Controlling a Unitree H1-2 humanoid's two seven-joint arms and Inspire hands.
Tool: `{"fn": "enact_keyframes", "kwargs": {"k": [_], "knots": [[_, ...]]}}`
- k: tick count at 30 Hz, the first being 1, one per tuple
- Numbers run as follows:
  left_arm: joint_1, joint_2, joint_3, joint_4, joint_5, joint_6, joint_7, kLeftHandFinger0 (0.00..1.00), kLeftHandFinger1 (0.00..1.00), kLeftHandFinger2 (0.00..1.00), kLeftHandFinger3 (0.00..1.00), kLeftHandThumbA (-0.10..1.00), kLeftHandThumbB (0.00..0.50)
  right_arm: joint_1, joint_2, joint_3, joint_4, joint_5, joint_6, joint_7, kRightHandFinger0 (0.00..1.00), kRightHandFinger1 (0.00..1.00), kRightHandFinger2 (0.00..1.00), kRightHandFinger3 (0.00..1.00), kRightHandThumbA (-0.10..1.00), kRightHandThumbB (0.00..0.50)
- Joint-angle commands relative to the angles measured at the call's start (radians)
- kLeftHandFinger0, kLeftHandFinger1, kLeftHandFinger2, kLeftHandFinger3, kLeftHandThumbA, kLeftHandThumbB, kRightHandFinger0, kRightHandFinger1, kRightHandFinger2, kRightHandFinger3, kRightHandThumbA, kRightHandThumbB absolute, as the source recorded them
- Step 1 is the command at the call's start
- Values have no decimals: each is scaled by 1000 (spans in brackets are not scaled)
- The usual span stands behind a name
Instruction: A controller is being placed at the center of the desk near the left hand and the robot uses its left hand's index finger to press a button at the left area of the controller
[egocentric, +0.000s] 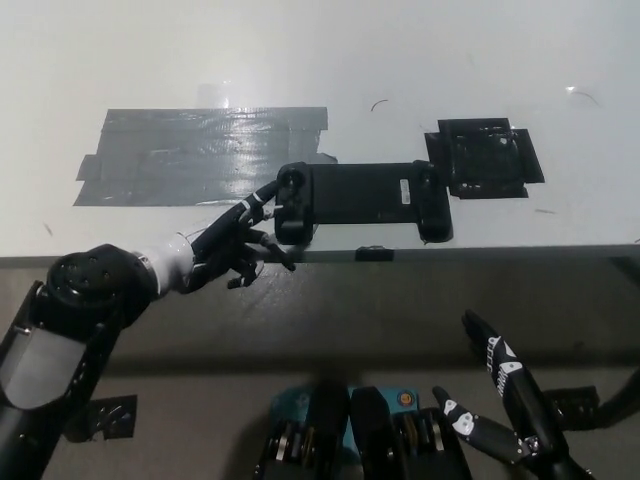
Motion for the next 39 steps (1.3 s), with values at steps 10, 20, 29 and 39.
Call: {"fn": "enact_keyframes", "kwargs": {"k": [10,20,29,39], "knots": [[-133,77,-46,59,-164,18,-32,0,0,306,1000,1000,438,-25,-5,-1,-35,-13,-19,10,1000,1000,1000,1000,630,224],[-208,100,-100,101,-223,18,-11,0,32,339,1000,1000,435,-33,-1,-3,-36,-16,-16,7,1000,1000,1000,1000,643,235],[-253,118,-153,167,-251,18,-27,0,100,394,1000,1000,438,-43,-3,-3,-41,-9,-6,14,1000,1000,1000,1000,637,232],[-314,140,-205,285,-273,18,-99,0,98,394,1000,1000,422,-53,-5,-1,-36,-19,-12,12,1000,1000,1000,1000,639,231]]}}
